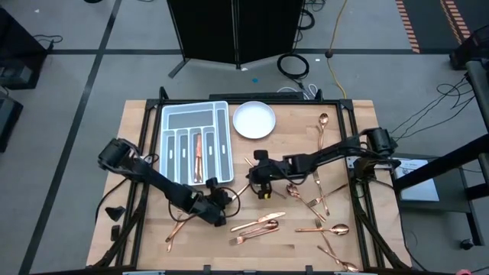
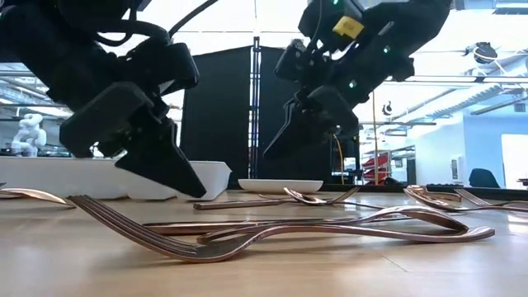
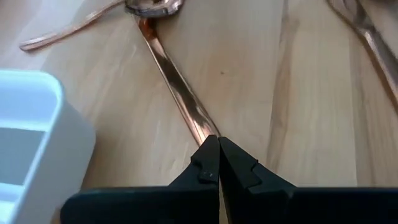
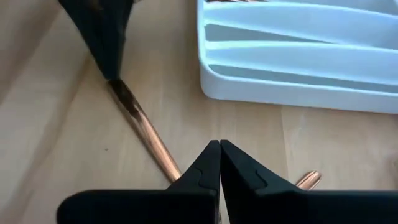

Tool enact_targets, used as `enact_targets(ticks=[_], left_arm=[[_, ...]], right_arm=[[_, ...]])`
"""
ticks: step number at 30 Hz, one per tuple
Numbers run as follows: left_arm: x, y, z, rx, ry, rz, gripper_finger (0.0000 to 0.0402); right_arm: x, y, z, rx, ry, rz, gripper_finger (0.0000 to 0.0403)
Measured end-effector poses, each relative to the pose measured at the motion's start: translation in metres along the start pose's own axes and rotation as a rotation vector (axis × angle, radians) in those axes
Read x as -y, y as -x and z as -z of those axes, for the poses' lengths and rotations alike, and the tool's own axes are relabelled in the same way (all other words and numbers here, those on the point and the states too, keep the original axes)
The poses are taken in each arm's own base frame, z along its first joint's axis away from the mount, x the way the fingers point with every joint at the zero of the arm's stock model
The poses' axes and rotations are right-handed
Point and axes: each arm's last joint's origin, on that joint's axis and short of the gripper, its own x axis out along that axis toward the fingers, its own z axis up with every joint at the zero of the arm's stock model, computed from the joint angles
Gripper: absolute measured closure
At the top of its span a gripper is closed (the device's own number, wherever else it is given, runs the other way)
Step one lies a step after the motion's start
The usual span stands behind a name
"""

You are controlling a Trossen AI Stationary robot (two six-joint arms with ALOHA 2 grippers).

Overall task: Sort silverware
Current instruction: Put the knife on the utensil tray

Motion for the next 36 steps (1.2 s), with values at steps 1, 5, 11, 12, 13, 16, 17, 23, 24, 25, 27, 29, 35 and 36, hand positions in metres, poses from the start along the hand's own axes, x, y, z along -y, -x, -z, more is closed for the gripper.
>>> enact_targets(ticks=[1,5,11,12,13,16,17,23,24,25,27,29,35,36], left_arm=[[0.000,-0.001,0.001,-0.004,-0.003,-0.001,0.0402],[0.001,-0.003,0.002,-0.005,-0.003,0.002,0.0402],[0.001,-0.003,0.003,-0.019,-0.005,0.016,0.0402],[0.001,-0.003,0.003,-0.025,-0.007,0.021,0.0402],[0.001,-0.003,0.003,-0.029,-0.008,0.023,0.0402],[0.001,-0.003,0.004,-0.042,-0.014,0.023,0.0402],[0.001,-0.002,0.004,-0.044,-0.015,0.023,0.0402],[0.001,-0.002,0.006,-0.071,-0.031,0.048,0.0401],[0.001,-0.002,0.006,-0.075,-0.032,0.051,0.0401],[0.001,-0.002,0.007,-0.080,-0.033,0.053,0.0401],[0.001,-0.002,0.007,-0.088,-0.036,0.051,0.0401],[0.000,-0.002,0.008,-0.093,-0.035,0.051,0.0401],[0.001,0.001,0.007,-0.092,-0.034,0.057,0.0401],[0.002,0.003,0.007,-0.091,-0.032,0.059,0.0401]], right_arm=[[0.000,-0.002,0.002,-0.009,0.001,0.000,0.0399],[-0.002,-0.007,0.006,-0.026,-0.009,-0.003,0.0399],[-0.001,-0.007,0.005,-0.010,-0.011,-0.001,0.0399],[-0.001,-0.007,0.004,0.000,-0.011,0.000,0.0399],[-0.001,-0.007,0.002,0.014,-0.011,0.001,0.0399],[-0.001,-0.007,0.001,0.031,0.003,0.003,0.0399],[-0.001,-0.007,0.000,0.033,0.004,0.003,0.0399],[-0.001,-0.007,0.000,0.036,0.003,0.004,0.0399],[-0.001,-0.007,0.000,0.037,0.003,0.002,0.0399],[-0.001,-0.007,0.000,0.040,0.003,-0.005,0.0399],[-0.001,-0.008,0.000,0.050,0.001,-0.016,0.0400],[0.000,-0.012,0.001,0.059,-0.004,-0.014,0.0402],[0.004,-0.019,0.007,0.046,-0.019,-0.004,0.0402],[0.004,-0.019,0.006,0.048,-0.019,-0.004,0.0402]])
